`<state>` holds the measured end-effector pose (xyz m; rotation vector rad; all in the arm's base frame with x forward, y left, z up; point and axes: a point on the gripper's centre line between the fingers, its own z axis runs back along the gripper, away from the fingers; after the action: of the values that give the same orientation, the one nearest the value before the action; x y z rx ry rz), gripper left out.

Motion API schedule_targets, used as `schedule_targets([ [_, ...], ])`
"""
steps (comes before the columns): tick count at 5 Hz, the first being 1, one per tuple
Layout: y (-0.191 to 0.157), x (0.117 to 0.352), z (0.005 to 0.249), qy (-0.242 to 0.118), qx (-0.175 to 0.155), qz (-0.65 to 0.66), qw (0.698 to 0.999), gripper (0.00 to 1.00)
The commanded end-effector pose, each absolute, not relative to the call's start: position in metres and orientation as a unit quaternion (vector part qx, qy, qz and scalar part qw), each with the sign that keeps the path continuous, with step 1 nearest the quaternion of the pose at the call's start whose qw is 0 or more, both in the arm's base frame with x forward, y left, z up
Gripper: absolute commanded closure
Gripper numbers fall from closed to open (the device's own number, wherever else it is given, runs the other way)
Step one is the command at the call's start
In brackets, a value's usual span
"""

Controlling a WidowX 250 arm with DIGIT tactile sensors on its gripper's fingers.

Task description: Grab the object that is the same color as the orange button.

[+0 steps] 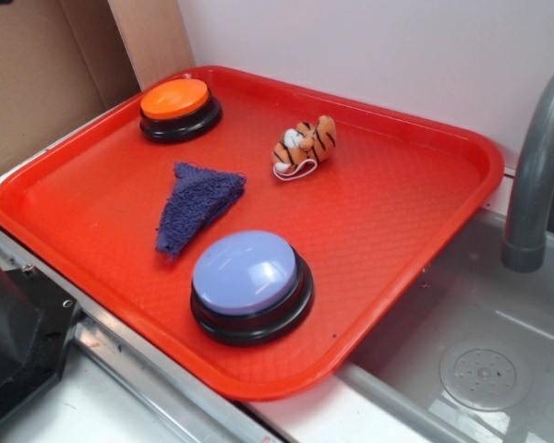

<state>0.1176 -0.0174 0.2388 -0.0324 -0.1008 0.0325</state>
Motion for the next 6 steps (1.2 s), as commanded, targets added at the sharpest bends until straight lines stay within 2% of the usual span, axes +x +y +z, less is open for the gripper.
schedule_targets([
  [1,-0.017,0.118,0.239,-0.05,-0.016,0.016,0.998,0.0],
  [2,-0.019,0.141,0.221,-0.081,-0.023,-0.013,0.996,0.0],
  [4,-0.02,0.196,0.182,-0.128,0.003,-0.039,0.991,0.0],
  [5,-0.015,0.228,0.15,-0.158,-0.007,-0.024,0.987,0.0],
  [6,-0.012,0.261,0.116,-0.17,-0.031,-0.027,0.985,0.0],
])
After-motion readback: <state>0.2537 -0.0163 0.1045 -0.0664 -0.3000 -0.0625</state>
